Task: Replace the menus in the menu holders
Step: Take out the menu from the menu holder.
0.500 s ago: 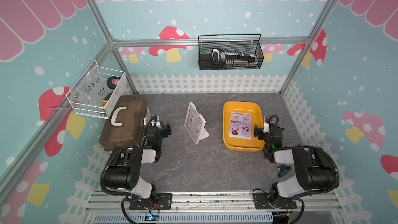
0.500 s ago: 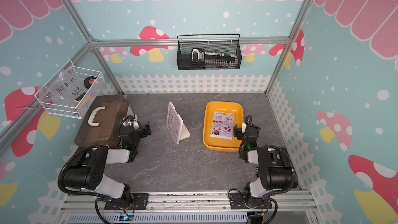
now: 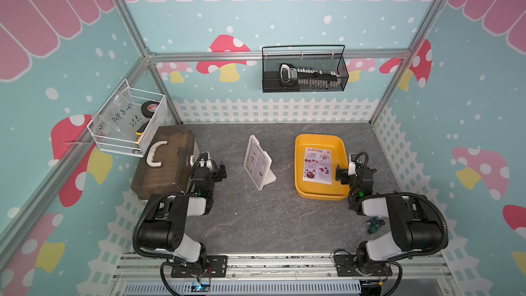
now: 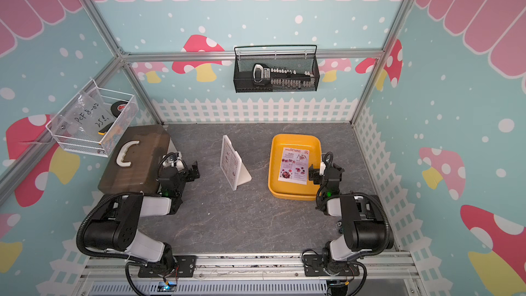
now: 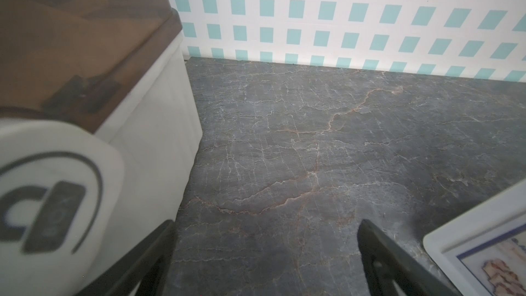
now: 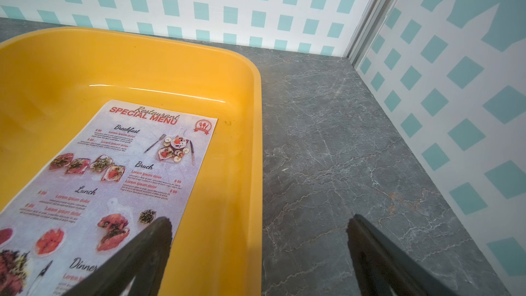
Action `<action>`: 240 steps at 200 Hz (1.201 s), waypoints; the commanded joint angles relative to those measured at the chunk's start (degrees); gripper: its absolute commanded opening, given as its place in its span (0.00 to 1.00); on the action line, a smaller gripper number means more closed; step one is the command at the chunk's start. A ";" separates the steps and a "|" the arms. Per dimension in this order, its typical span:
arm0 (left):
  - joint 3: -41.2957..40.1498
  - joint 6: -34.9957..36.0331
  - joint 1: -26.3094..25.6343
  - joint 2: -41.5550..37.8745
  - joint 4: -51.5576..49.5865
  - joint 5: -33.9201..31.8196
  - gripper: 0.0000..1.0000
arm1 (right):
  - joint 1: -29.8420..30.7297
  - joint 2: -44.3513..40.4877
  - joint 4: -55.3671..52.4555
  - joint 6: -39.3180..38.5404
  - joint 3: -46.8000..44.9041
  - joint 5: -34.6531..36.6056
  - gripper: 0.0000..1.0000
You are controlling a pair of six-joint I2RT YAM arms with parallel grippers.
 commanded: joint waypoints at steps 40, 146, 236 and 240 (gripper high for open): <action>1.54 0.11 0.50 -0.25 0.19 0.65 1.00 | -0.05 0.32 0.46 -0.83 0.40 0.24 0.99; 28.99 -15.69 -1.30 -6.05 -46.24 -2.43 0.99 | 12.13 -7.87 -62.06 4.54 45.71 -7.84 0.88; 33.09 -34.15 -11.92 -5.15 -74.61 -17.75 0.99 | 36.86 15.00 -87.33 11.47 82.09 -14.22 0.51; 33.09 -34.52 -11.70 -5.15 -74.97 -17.75 0.99 | 37.58 15.37 -87.42 11.68 82.45 -13.95 0.50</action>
